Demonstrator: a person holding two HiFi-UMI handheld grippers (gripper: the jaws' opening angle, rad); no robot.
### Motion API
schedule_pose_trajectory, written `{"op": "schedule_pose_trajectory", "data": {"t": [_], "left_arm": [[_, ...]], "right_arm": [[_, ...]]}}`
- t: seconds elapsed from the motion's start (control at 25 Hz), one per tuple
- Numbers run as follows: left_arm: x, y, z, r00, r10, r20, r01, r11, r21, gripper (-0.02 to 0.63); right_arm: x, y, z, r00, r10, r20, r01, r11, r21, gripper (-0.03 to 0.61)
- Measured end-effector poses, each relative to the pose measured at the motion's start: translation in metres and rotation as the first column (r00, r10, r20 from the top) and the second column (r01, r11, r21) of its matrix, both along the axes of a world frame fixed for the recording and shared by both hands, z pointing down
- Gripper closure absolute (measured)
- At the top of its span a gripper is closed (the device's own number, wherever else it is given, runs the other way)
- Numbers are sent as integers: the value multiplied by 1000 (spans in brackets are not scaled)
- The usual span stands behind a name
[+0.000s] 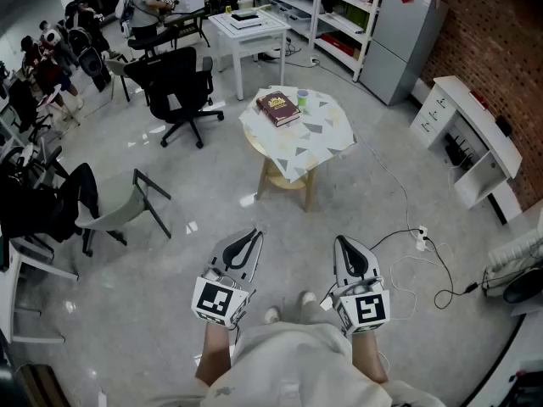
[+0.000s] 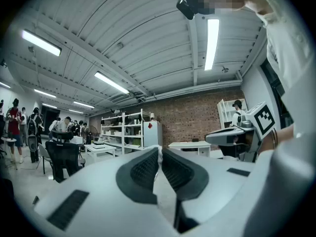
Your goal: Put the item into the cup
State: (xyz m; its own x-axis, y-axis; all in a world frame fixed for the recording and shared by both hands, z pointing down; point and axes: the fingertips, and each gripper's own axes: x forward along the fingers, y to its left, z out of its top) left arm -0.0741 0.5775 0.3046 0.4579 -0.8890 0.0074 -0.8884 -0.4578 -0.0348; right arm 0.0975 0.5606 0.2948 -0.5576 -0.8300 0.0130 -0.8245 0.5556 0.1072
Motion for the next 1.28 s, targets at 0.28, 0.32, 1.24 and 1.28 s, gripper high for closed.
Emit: {"op": "schedule_pose_trajectory", "data": {"t": [0.28, 0.32, 1.24, 1.28], "left_arm": [[4, -20, 5, 999, -32, -5, 31, 999, -7, 584], [5, -24, 6, 999, -34, -7, 34, 999, -9, 584], [47, -187, 21, 995, -98, 31, 99, 994, -37, 584], [49, -193, 21, 994, -101, 31, 102, 994, -39, 584]], "right_arm": [[0, -15, 8, 1000, 13, -1, -13, 1000, -14, 572], [0, -20, 10, 1000, 13, -4, -13, 1000, -15, 572], [28, -195, 34, 998, -56, 12, 57, 995, -80, 572], [30, -201, 34, 998, -59, 13, 60, 995, -82, 572]]}}
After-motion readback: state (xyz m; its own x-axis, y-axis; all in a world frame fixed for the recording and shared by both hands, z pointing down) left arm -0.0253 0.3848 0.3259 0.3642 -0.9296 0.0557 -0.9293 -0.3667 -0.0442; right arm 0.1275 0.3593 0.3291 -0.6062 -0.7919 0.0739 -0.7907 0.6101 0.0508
